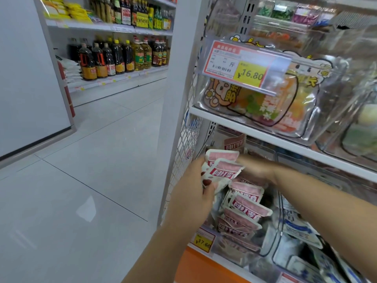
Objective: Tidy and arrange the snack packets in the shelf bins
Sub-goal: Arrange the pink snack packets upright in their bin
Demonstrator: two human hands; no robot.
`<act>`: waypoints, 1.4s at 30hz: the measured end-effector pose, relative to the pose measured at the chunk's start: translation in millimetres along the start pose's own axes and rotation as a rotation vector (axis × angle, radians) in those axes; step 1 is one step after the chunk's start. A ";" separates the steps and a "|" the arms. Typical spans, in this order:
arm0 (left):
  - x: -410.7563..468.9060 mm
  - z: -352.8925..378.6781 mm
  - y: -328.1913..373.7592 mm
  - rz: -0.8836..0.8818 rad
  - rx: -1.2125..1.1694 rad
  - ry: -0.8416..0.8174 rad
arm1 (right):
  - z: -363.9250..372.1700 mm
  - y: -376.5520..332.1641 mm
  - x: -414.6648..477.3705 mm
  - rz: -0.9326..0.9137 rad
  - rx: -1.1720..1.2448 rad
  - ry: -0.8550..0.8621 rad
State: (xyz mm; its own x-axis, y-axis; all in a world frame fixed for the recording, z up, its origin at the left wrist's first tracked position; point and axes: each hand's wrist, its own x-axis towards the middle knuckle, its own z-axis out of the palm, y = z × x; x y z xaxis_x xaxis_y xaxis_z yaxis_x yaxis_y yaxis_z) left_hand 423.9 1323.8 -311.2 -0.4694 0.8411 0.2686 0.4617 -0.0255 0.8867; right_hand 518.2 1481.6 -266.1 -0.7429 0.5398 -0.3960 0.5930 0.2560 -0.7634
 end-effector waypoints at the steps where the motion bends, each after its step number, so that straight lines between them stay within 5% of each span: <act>1: 2.3 3.4 -1.2 -0.026 0.002 -0.011 | -2.3 5.2 3.0 -0.009 0.099 -0.008; 5: 11.0 13.3 -9.0 -0.098 0.089 -0.089 | -12.6 11.4 6.9 -0.035 0.376 -0.170; 10: 20.5 21.0 -11.5 -0.142 0.177 -0.115 | -11.0 10.5 -0.1 -0.102 -0.331 -0.094; 16: 20.1 0.9 -5.3 -0.022 0.204 -0.134 | 11.9 12.1 4.2 -0.177 -0.594 0.171; 23: -3.9 -41.7 -22.1 0.159 0.347 0.038 | 46.4 -8.7 0.3 -0.281 -1.128 0.388; 28: -8.4 -49.6 -37.3 0.216 0.519 0.012 | 46.2 -13.8 1.5 -0.237 -1.199 0.420; 35: -13.6 -50.9 -32.4 0.073 0.614 -0.217 | 59.4 -5.5 19.4 -0.183 -1.338 0.278; 40: -15.1 -52.8 -35.4 0.065 0.608 -0.255 | 54.2 -18.3 -9.0 -0.375 -1.046 0.334; 42: -14.6 -53.5 -36.6 0.060 0.597 -0.257 | 59.6 -22.9 -20.2 -0.401 -0.931 0.168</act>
State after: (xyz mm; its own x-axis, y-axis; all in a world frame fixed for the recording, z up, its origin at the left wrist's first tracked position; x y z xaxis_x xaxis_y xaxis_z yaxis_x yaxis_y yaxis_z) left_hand 373.5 1283.6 -327.5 -0.2694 0.9518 0.1467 0.8546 0.1660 0.4920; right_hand 501.1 1417.0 -271.1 -0.9287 0.3645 -0.0678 0.3697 0.9240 -0.0974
